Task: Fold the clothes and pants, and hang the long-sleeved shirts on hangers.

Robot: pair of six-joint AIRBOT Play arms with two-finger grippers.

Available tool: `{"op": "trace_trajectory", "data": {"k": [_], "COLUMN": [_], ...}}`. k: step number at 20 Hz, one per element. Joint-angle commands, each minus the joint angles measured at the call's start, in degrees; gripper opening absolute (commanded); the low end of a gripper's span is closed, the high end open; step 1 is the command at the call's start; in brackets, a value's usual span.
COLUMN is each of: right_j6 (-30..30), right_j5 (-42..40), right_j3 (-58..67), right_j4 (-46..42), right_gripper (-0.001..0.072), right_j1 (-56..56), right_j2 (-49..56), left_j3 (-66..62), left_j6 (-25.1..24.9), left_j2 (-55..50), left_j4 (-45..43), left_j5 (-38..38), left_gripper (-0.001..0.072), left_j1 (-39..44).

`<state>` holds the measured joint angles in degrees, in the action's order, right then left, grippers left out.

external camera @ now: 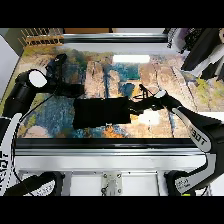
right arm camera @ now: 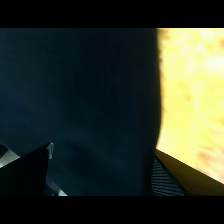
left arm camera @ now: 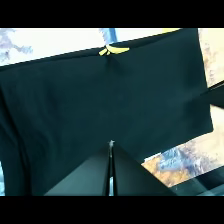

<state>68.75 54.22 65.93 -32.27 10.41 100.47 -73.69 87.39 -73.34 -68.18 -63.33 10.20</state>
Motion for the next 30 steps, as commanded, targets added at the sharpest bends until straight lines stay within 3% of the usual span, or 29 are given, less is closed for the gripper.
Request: {"op": "trace_trajectory", "data": {"k": [1,2,3,4,5,8,13,16,22,30], "right_j6": [-1.8,-1.9,-3.3,-4.7,-5.4,-4.2,11.5,19.5,27.5,28.8], "right_j5": [-2.7,-4.4,-5.5,-5.9,-5.7,-5.7,-2.0,1.8,3.3,2.8], "right_j3": [4.0,4.9,5.7,6.4,7.1,7.6,7.5,7.3,-1.5,-19.9], "right_j4": [5.4,5.6,5.6,5.6,5.5,-0.4,-29.7,-40.7,-42.4,-42.9], "right_gripper": [0.0652,0.0580,0.0262,0.0043,0.0010,0.0010,0.0010,0.0010,0.0010,0.0011], "right_j1": [5.1,6.3,7.2,7.7,7.6,3.3,-17.1,-32.3,-57.1,-61.0], "right_j2": [4.1,4.3,4.2,4.2,3.9,-1.2,-16.3,-22.4,-29.8,-35.3], "left_j3": [0.3,0.2,0.2,0.3,0.3,0.2,0.3,0.3,0.3,0.3], "left_j6": [0.0,0.0,0.0,0.0,0.0,0.0,0.0,0.0,0.0,0.1], "left_j2": [0.1,0.1,0.1,0.1,0.1,0.1,0.1,0.1,0.1,0.1], "left_j4": [0.7,0.7,0.7,0.7,0.7,0.7,0.7,0.7,0.8,0.9], "left_j5": [0.5,0.5,0.5,0.5,0.5,0.3,0.4,0.4,0.3,0.3], "left_gripper": [0.0007,0.0008,0.0007,0.0007,0.0007,0.0008,0.0007,0.0008,0.0007,0.0007], "left_j1": [0.2,0.2,0.2,0.2,0.2,0.2,0.2,0.3,0.3,0.3]}}
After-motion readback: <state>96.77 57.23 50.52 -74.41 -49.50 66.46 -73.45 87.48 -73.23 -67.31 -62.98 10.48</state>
